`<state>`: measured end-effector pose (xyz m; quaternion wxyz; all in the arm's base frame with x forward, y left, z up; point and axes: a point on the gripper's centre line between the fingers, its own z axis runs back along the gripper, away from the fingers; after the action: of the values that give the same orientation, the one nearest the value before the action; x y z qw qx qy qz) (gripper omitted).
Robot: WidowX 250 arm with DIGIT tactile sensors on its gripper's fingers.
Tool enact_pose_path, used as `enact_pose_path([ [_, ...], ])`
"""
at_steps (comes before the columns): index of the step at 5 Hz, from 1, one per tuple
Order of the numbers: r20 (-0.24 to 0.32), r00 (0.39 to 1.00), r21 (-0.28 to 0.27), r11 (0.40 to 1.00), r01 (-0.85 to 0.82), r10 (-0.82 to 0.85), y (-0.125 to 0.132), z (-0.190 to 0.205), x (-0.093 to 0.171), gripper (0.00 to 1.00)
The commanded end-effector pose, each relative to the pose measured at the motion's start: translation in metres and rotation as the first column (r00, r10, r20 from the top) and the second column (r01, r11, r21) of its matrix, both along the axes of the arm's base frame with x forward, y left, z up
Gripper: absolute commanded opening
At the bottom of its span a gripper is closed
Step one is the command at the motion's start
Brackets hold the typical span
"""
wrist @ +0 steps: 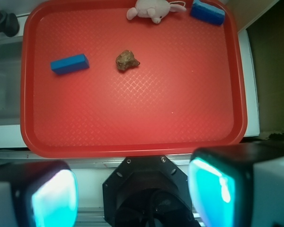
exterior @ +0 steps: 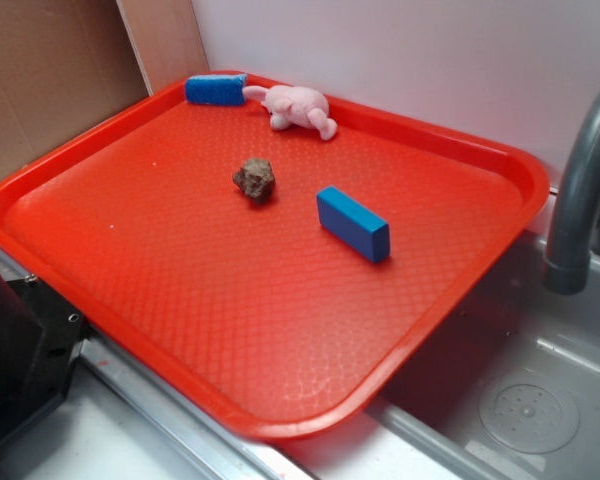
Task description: Grab the rock.
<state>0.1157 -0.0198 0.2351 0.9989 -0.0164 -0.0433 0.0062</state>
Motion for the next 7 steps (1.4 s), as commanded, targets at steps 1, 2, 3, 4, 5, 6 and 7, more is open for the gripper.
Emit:
enact_pose_path([
  [1, 0.000, 1.000, 0.000, 1.000, 0.000, 0.000, 0.000, 0.000, 0.000, 1.00],
  [2, -0.063, 0.987, 0.069, 0.987, -0.143, 0.147, 0.023, -0.042, 0.026, 1.00],
  [3, 0.030, 0.924, -0.024, 0.924, -0.382, 0.382, 0.018, -0.070, 0.051, 1.00],
  [4, 0.113, 0.793, -0.124, 0.801, -0.586, 0.598, 0.012, -0.081, 0.081, 1.00],
  [5, 0.099, 0.739, -0.121, 0.746, -0.655, 0.666, 0.009, -0.097, 0.099, 1.00],
  [6, 0.083, 0.738, -0.065, 0.742, -0.667, 0.670, 0.010, -0.116, 0.115, 1.00],
  [7, 0.053, 0.738, -0.014, 0.739, -0.674, 0.673, 0.016, -0.149, 0.121, 1.00],
])
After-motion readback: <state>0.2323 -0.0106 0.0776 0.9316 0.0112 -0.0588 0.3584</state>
